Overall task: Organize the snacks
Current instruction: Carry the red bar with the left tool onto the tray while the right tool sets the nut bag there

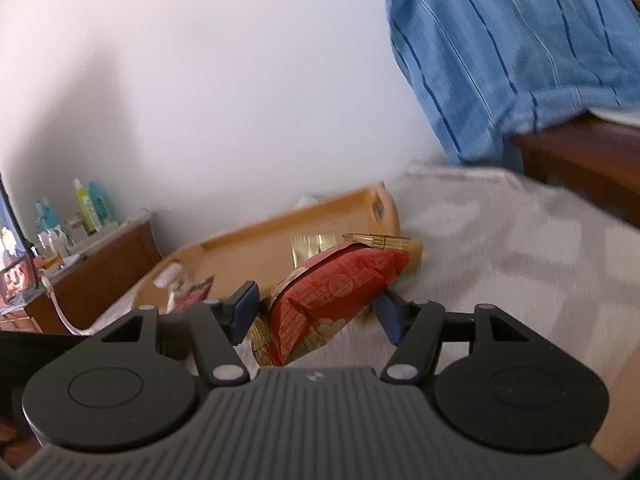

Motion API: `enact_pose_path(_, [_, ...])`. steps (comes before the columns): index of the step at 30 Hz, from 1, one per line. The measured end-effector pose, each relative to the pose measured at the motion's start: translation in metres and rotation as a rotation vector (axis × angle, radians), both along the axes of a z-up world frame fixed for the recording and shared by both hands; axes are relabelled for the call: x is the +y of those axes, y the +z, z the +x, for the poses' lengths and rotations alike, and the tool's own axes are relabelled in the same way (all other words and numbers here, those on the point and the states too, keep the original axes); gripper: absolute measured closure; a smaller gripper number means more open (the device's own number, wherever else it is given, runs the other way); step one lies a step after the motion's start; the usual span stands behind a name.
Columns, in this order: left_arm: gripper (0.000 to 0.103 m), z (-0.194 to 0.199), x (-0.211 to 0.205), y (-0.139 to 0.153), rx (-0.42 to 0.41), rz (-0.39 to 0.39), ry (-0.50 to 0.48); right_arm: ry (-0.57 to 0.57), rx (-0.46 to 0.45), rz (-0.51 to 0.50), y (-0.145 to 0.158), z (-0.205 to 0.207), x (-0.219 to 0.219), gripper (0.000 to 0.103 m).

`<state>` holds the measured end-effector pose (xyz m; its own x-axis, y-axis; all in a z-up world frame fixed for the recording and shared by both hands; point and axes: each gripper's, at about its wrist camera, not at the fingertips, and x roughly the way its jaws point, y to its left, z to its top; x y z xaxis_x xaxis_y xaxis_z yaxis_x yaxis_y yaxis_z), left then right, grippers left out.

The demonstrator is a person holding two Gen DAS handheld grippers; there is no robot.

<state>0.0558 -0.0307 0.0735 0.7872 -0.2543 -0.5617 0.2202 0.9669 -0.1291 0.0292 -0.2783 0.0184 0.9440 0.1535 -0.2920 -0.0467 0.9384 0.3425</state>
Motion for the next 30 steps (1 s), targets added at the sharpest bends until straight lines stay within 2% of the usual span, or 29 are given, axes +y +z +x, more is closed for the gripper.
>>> enact_pose_path(5, [0.085,0.015,-0.002,0.022,-0.032,-0.015,0.017,0.004,-0.058,-0.014,0.012,0.022,-0.015,0.038])
enact_pose_path(9, [0.085,0.032,-0.005,0.029,-0.035,0.015,0.034,0.053,-0.095,-0.040,0.019,0.047,-0.022,0.038])
enact_pose_path(18, [0.085,0.096,-0.014,0.028,0.045,0.016,0.081,0.201,-0.092,-0.060,0.023,0.112,-0.014,0.038])
enact_pose_path(22, [0.085,0.125,-0.026,0.023,0.060,0.058,0.104,0.237,-0.056,-0.060,0.021,0.134,-0.010,0.038])
enact_pose_path(27, [0.085,0.159,-0.033,0.011,0.115,0.044,0.145,0.230,0.006,-0.018,0.015,0.161,-0.015,0.038])
enact_pose_path(30, [0.085,0.171,-0.039,0.005,0.131,0.065,0.148,0.220,0.049,-0.021,0.010,0.176,-0.016,0.038])
